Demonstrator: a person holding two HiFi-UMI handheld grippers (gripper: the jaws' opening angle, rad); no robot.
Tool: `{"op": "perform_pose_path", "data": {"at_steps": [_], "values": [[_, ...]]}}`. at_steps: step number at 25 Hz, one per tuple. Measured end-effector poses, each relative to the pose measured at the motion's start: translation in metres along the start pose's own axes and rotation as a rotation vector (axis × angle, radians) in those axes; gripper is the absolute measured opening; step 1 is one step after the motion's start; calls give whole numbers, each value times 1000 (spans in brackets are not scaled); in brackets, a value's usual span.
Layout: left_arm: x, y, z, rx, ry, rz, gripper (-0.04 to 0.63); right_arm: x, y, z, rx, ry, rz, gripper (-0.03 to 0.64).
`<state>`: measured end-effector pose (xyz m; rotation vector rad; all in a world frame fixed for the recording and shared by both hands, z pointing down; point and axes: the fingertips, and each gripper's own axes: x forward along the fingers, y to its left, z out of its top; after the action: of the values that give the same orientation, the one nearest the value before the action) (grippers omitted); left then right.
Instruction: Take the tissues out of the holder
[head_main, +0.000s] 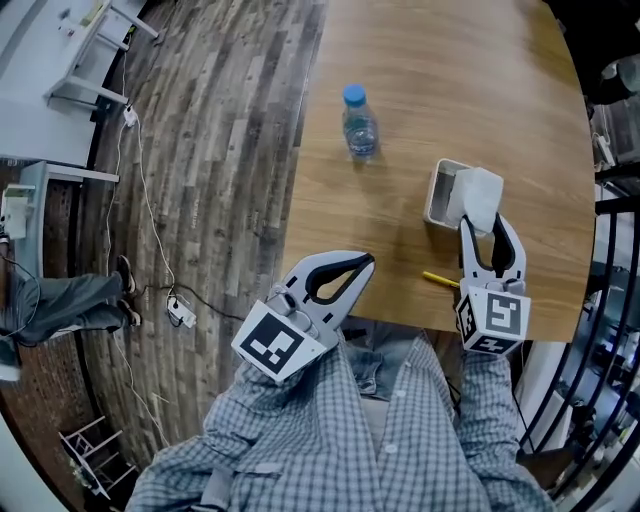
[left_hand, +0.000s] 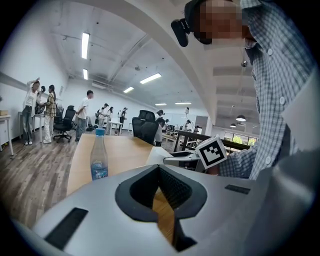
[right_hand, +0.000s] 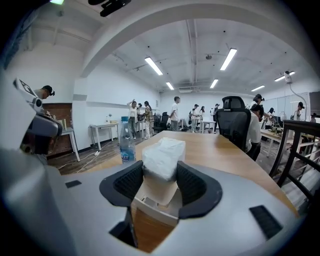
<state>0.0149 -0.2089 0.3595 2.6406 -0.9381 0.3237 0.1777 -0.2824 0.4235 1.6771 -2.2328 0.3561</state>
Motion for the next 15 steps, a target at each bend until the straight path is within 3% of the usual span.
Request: {"op": "perform_pose_path", "data": {"at_steps": [15], "values": [[-26,-14,15,75,-52,-66,8,-75,28,28,-45,-59,-31,218]]}}
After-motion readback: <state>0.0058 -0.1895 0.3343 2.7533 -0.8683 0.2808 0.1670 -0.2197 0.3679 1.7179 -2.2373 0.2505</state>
